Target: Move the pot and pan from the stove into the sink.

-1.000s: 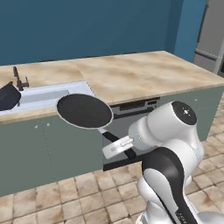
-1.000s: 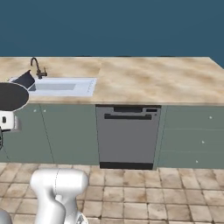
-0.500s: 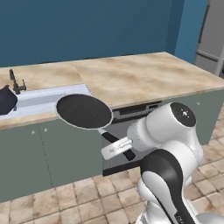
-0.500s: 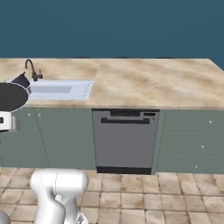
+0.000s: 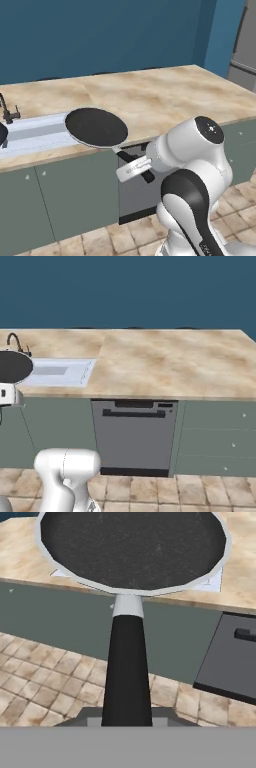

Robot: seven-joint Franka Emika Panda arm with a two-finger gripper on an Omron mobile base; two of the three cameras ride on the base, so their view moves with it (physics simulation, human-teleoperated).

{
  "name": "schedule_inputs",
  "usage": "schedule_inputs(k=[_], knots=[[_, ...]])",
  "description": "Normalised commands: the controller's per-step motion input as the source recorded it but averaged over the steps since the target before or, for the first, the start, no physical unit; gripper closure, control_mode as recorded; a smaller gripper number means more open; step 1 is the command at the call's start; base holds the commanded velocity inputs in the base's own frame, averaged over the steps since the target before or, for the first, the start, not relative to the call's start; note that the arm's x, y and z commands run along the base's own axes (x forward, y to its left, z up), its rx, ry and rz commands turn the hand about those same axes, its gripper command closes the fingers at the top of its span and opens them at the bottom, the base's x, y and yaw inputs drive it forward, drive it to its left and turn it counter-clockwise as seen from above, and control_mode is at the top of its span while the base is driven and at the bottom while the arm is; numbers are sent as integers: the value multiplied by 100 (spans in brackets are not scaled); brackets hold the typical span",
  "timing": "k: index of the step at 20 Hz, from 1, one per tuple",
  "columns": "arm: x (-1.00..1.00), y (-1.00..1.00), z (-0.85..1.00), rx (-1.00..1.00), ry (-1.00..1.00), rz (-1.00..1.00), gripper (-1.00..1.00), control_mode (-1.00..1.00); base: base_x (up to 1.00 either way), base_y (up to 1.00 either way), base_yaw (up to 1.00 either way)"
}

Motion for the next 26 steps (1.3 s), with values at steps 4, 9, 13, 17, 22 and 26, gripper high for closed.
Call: schedule_inputs(k=[4, 9, 13, 17, 22, 26], knots=[[0, 0, 0, 0, 0, 0, 100, 100, 3, 0, 0], [0, 0, 0, 0, 0, 0, 100, 100, 29, 21, -5], [0, 0, 0, 0, 0, 0, 100, 100, 24, 48, -6], [0, 0, 0, 0, 0, 0, 100, 100, 15, 51, -5], [0, 0, 0, 0, 0, 0, 100, 100, 10, 55, -2], [0, 0, 0, 0, 0, 0, 100, 100, 0, 4, 0]])
